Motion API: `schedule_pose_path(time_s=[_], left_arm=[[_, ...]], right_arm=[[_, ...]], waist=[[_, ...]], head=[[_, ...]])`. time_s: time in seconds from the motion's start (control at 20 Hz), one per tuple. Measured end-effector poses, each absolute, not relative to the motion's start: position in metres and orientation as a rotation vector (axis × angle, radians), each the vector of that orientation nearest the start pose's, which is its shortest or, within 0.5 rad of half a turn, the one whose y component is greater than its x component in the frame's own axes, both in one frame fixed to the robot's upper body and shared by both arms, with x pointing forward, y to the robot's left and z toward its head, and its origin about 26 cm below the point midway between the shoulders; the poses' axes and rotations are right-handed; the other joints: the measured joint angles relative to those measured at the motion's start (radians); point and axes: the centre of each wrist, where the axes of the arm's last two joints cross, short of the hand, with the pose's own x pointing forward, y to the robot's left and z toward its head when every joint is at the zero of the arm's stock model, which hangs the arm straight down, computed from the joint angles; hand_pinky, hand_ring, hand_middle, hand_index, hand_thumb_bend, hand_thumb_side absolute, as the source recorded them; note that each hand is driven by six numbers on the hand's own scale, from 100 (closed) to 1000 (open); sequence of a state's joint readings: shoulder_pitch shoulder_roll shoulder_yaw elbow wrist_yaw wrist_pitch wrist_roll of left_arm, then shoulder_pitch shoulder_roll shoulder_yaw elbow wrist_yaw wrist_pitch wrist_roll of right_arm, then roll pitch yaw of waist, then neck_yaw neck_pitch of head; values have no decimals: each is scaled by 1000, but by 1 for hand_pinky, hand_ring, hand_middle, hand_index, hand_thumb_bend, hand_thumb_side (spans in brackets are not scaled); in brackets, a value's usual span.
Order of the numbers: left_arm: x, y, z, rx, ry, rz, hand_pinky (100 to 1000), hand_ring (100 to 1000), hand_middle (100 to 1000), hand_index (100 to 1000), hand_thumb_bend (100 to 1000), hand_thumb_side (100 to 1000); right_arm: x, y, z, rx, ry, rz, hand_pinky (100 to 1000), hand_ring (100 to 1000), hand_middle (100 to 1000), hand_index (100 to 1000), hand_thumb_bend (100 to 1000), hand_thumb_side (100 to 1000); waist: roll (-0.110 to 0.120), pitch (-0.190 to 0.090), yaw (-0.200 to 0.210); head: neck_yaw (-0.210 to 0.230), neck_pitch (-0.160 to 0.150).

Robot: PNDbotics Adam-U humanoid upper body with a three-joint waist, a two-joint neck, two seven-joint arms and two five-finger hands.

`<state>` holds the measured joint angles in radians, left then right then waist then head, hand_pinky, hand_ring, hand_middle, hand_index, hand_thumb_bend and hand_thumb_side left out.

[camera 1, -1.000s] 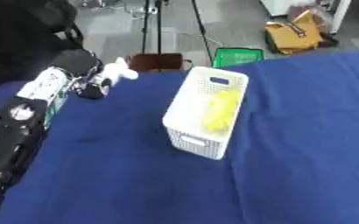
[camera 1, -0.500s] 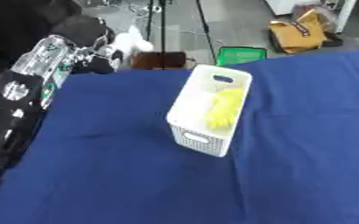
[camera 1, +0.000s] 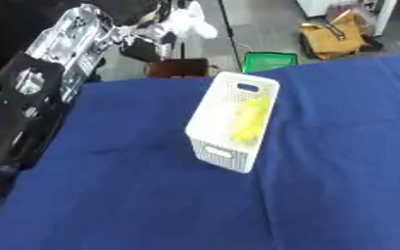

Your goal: Pick up objects on the table and place them in the box.

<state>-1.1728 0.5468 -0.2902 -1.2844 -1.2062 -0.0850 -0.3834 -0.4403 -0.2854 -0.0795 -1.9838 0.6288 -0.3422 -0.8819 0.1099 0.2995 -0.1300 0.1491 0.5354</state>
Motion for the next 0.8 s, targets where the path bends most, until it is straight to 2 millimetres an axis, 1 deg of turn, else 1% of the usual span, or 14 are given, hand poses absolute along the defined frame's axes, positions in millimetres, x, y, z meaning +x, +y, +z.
schedule_pose_path(time_s=[0.4,0.8], left_arm=[[431,176,362,-1934,2003,2063,240,333,370,537,100,547],[437,157,349,-1837,2021,2128,252,333,369,532,100,552]], right_arm=[[312,-259,240,1065,2917,439,770,752,636,730,100,812],[312,-258,240,1059,2920,437,769,752,636,729,100,809]], waist=[[7,0,-10],[13,0,-23]], head=[[5,0],[9,0]])
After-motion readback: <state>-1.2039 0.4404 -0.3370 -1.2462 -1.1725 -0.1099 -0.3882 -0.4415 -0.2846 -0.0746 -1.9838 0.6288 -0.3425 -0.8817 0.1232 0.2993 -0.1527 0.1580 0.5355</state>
